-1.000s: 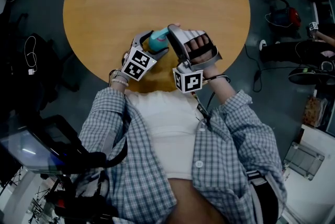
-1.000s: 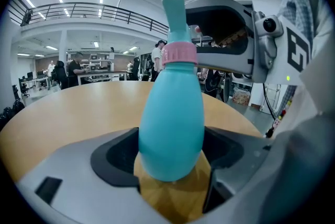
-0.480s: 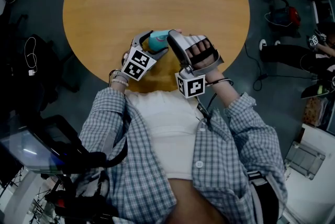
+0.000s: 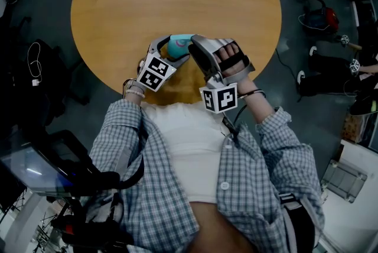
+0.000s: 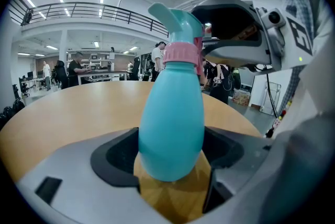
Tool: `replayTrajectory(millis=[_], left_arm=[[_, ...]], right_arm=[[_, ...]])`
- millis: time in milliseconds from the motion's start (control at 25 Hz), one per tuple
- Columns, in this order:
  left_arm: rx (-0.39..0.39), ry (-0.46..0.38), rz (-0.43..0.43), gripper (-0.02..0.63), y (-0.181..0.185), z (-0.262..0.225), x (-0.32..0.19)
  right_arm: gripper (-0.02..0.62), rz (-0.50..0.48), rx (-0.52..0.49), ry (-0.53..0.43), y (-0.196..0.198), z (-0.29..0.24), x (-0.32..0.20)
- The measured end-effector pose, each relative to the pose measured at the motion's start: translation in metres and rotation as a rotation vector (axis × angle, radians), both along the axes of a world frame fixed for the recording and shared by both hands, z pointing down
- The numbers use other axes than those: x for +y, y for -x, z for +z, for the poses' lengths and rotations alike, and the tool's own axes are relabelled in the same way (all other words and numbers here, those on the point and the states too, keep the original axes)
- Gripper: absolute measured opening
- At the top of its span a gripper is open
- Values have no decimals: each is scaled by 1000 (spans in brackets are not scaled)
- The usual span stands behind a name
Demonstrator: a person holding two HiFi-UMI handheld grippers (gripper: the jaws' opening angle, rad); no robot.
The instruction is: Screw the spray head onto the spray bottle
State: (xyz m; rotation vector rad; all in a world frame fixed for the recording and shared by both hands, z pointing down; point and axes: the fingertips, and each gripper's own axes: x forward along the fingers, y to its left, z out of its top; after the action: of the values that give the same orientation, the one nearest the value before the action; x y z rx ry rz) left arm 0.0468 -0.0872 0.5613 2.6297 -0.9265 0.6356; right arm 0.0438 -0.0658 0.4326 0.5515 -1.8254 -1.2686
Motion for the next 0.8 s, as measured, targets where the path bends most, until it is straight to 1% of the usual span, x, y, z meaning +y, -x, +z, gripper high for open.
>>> replayTrajectory(millis=[240, 320, 400, 520, 680, 720, 760, 800], left_arm=[[3, 10, -5, 373, 0, 9, 2], [11, 6, -5, 373, 0, 12, 2], [12, -3, -3, 373, -1, 7, 2], [3, -2, -1, 373, 0, 0, 2], [4, -1, -1, 373, 1, 0, 3], [4, -1, 0, 373, 1, 1, 4], [5, 0, 0, 373, 2, 1, 5], [4, 0, 0, 373, 2, 1, 5]], right_arm=[[192, -5, -63, 77, 2, -14, 0], [193, -1, -114, 134, 2, -24, 0], [192, 38, -196, 250, -4, -33, -5], [193, 131, -340, 490, -21, -33, -16], [192, 152, -490, 846, -35, -7, -12], [193, 158, -527, 916, -37, -2, -11], [193, 166, -554, 968, -40, 2, -11], [193, 170, -561, 1000, -42, 3, -12]])
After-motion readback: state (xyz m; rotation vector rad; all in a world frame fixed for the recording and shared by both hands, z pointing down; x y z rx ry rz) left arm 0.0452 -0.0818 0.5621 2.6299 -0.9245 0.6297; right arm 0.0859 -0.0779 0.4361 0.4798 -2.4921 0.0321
